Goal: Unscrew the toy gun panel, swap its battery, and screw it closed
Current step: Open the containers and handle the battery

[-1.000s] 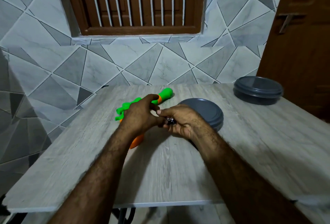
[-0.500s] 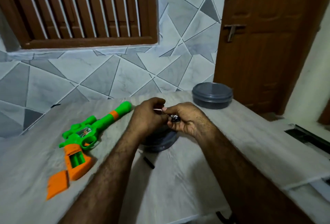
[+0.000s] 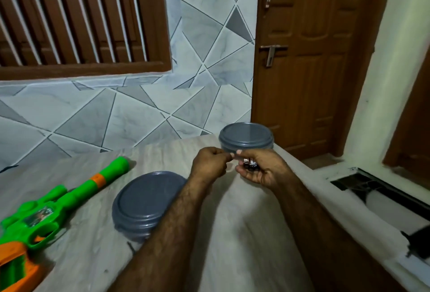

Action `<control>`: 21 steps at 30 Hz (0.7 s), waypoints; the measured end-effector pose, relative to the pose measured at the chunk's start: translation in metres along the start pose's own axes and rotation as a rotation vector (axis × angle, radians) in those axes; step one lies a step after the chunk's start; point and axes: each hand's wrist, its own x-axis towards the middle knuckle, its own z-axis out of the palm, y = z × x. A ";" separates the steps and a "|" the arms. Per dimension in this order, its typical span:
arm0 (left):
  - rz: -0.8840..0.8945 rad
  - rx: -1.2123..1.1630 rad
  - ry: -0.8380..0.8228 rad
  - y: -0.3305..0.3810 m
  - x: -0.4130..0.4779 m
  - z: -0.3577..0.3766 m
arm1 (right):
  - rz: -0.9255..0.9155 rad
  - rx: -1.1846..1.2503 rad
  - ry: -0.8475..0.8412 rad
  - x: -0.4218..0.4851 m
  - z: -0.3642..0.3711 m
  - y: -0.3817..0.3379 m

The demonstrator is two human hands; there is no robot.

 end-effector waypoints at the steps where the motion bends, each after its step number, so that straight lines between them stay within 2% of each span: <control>1: -0.008 -0.003 -0.002 0.000 0.007 0.007 | -0.005 0.007 0.028 0.006 -0.006 -0.003; 8: -0.072 -0.020 0.074 0.006 0.079 0.046 | -0.084 -0.014 0.155 0.049 -0.040 -0.036; 15: -0.092 0.133 0.214 0.015 0.141 0.063 | -0.143 -0.103 0.283 0.092 -0.068 -0.059; 21: -0.152 0.247 0.256 0.013 0.177 0.065 | -0.177 -0.213 0.349 0.118 -0.080 -0.068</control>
